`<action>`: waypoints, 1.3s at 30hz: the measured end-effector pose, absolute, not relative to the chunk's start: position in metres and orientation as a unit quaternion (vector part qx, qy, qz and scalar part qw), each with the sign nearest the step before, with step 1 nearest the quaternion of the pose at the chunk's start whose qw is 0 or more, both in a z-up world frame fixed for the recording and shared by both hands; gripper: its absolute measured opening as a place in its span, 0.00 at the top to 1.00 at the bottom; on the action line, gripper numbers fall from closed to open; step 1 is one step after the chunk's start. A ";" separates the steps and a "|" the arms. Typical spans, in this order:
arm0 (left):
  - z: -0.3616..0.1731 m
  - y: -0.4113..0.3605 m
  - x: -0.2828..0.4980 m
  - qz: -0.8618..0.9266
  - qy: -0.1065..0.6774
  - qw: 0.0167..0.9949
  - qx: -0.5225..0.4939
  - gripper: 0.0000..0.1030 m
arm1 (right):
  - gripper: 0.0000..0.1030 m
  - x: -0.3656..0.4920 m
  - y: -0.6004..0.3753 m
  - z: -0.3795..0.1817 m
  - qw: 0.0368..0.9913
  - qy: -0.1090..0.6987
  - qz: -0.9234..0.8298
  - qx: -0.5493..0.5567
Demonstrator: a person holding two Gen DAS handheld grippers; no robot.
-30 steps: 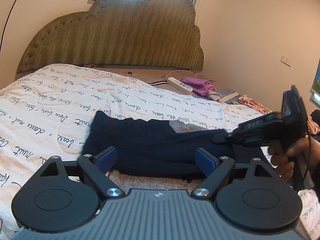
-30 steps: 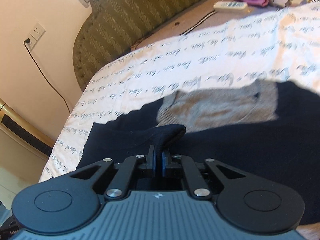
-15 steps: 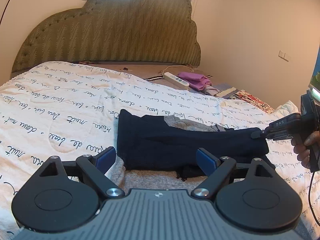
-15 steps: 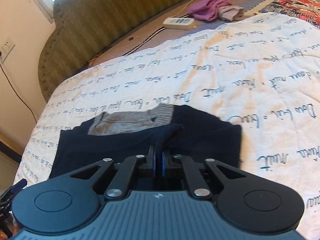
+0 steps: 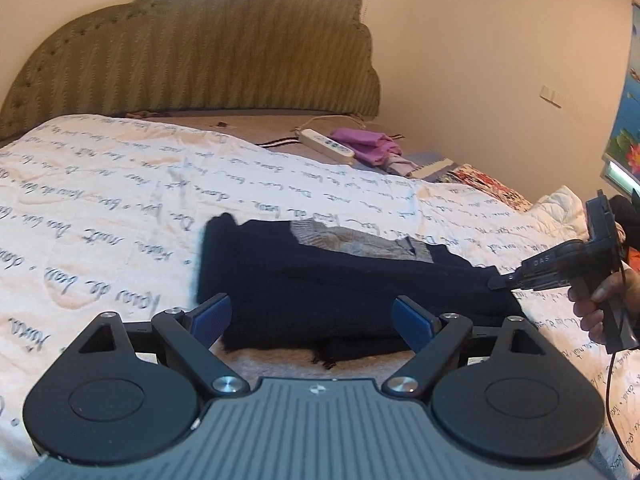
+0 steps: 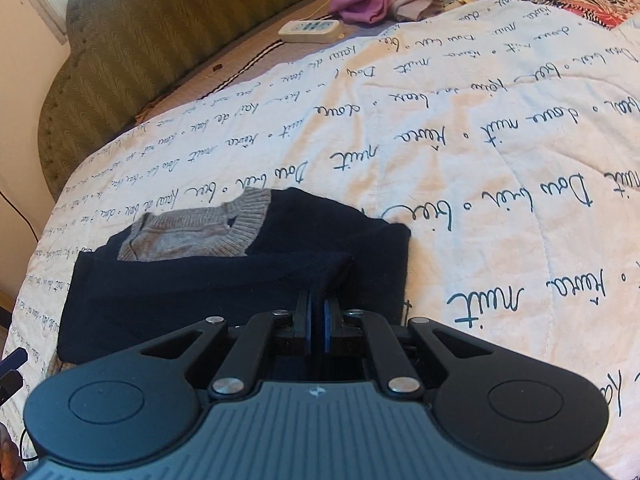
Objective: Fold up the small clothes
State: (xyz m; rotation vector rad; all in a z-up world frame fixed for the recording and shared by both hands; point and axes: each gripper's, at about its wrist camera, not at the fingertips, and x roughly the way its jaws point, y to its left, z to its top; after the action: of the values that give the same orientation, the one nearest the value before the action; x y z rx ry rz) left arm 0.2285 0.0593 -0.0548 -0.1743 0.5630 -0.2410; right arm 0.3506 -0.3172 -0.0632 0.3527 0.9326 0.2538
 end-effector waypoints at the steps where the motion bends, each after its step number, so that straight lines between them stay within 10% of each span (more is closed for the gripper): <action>1: -0.055 0.053 0.233 -0.124 0.277 0.950 -0.079 0.14 | 0.95 0.351 -0.318 -0.065 0.870 0.447 0.121 0.170; 14: -0.114 0.014 0.358 -0.068 0.361 0.929 0.036 0.09 | 0.95 0.352 -0.318 -0.080 0.867 0.455 0.111 0.170; 39: -0.110 -0.011 0.306 -0.030 0.355 0.934 0.028 0.07 | 0.93 0.284 -0.246 -0.082 0.922 0.366 0.075 0.100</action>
State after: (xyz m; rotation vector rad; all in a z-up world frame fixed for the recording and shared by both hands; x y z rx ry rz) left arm 0.3057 -0.0113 -0.1098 0.0577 0.7253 -0.0617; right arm 0.2843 -0.2462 -0.0819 0.2053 0.7507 0.1534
